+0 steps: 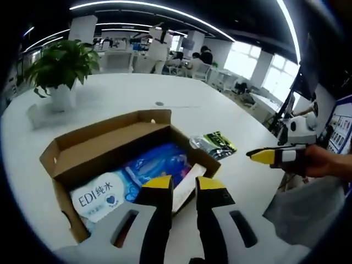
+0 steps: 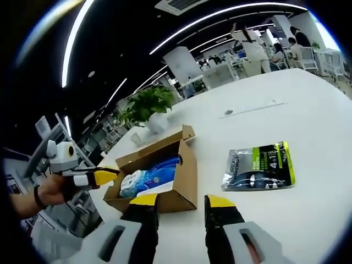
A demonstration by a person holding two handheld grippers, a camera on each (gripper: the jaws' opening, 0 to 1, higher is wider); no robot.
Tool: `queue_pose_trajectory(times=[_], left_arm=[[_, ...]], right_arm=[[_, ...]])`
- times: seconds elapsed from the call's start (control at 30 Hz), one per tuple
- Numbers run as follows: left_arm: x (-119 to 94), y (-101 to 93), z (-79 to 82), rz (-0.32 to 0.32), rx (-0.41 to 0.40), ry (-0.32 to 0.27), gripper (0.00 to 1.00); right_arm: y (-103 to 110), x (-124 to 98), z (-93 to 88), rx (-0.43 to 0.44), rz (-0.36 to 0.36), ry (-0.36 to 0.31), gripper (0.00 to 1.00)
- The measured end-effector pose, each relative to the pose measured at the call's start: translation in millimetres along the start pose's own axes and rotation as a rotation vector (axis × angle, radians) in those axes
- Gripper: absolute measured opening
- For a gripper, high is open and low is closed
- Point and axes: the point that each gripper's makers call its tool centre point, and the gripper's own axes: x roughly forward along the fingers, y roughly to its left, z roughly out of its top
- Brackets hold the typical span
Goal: Operate the shoe box by opening the lid, removing the specified soft item, and placing it in the target area until the item is outside and the box remains undamaged.
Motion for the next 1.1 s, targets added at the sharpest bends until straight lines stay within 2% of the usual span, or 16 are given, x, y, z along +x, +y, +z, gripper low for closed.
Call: queue_pose_trajectory(times=[0.23,0.5,0.8,1.1], left_arm=[[-6.9,6.7,-3.3,0.001,-0.006,0.001,0.17],[-21.5,18.2,-15.5,0.023,-0.018,0.012,0.22],[-36.7,38.0,-20.8,0.057,-0.032,0.013,0.27],[-45.9,60.6,-24.8,0.08,-0.051,0.012,0.29]], right_arm=[[6.3,8.1,-1.6,-0.006,0.009,0.013,0.3],[23.3,21.5,-1.1,-0.02,0.037,0.022,0.35],[39.7,38.0,-6.7,-0.04,0.065,0.059,0.37],[61.7,58.7,-5.0,-0.08,0.108,0.096,0.4]])
